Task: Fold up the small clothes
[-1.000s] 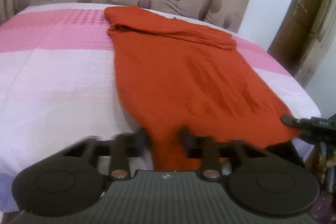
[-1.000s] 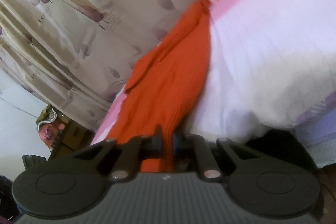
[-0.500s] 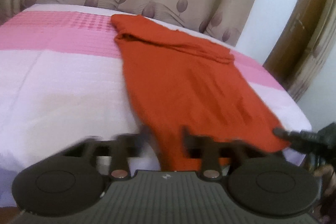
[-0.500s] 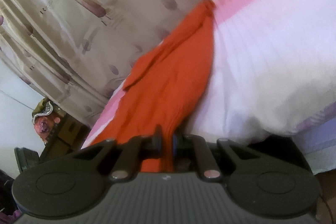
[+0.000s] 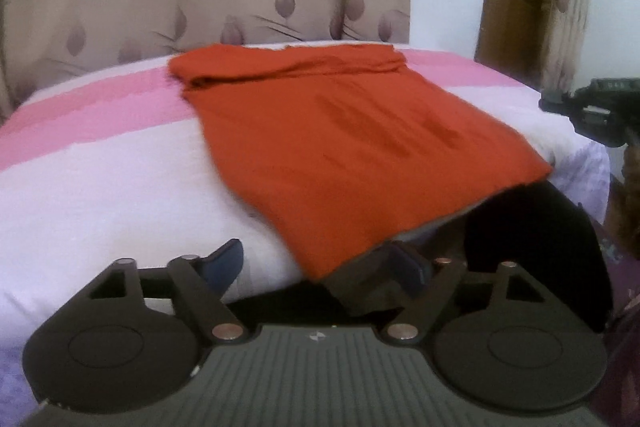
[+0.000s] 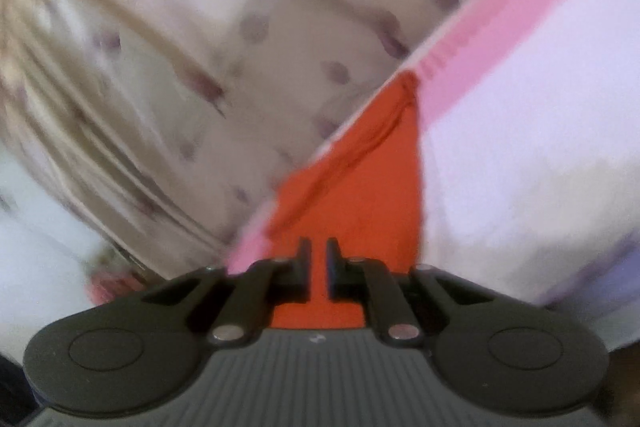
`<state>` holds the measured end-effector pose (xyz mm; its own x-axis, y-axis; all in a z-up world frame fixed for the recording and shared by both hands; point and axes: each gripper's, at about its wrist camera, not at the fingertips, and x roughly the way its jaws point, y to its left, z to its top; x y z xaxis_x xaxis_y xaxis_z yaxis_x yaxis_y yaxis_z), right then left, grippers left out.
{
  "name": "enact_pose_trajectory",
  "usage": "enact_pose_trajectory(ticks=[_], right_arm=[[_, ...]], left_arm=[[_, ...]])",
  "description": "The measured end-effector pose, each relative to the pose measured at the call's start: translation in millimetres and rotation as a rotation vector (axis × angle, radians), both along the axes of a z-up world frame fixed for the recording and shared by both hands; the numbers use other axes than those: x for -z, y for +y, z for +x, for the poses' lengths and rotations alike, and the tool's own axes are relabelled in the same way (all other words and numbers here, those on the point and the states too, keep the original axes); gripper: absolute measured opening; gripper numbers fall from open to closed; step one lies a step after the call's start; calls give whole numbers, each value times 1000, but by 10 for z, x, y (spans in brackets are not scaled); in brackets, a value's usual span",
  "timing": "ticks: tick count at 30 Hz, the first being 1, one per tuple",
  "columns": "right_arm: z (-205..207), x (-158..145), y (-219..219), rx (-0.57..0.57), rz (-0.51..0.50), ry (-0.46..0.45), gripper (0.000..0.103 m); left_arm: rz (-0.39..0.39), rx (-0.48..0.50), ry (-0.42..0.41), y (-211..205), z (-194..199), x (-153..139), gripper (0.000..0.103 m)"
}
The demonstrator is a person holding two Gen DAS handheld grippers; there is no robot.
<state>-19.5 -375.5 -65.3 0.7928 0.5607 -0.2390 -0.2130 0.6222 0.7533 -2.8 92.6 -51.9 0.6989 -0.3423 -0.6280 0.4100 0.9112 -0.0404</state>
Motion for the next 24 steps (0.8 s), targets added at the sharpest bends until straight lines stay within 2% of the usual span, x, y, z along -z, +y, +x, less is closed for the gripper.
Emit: enact_pose_trajectory(ticks=[1,4,5,6,7,8,9,10,11,13,14,15,17,21,24], right_arm=[[3,-3,34,-19,-35,0,9],[0,64,88,-6,-89,26,14],[11,97,106,-6,-100,31,18],[31,138,123,-6,-107,38,27],[51,179,137,-7,-112,47,34],[65,218,155,-11,-117,56,52],[87,272,175,-17,-122,67,55],[107,305,203,-24,-121,63,55],[122,320,239,-40,-120,50,55],[168,323,343,-79,-151,45,43],[184,323,391,-93,-173,53,23],[224,337,444,-112,-186,72,14],[232,353,470,-118,-173,78,10],[199,364,365,-112,-66,73,9],[220,365,312,-102,-27,75,9]], left_arm=[[-21,-1,19,-20,49,26,74],[-77,-16,38,-31,164,43,74],[-99,-16,52,-33,193,34,74],[-120,-22,64,-27,220,27,70],[-135,-30,74,-18,240,24,58],[-144,-41,81,-3,273,24,50],[-141,-54,84,7,299,23,28],[-140,-69,88,14,310,17,12],[-163,-88,104,57,353,26,11],[-220,-120,130,133,371,19,11],[-234,-136,136,154,380,20,11],[-240,-146,135,161,373,10,11],[-229,-155,112,152,344,-18,10],[-192,-141,71,85,304,-79,10],[-182,-126,74,65,316,-85,10]])
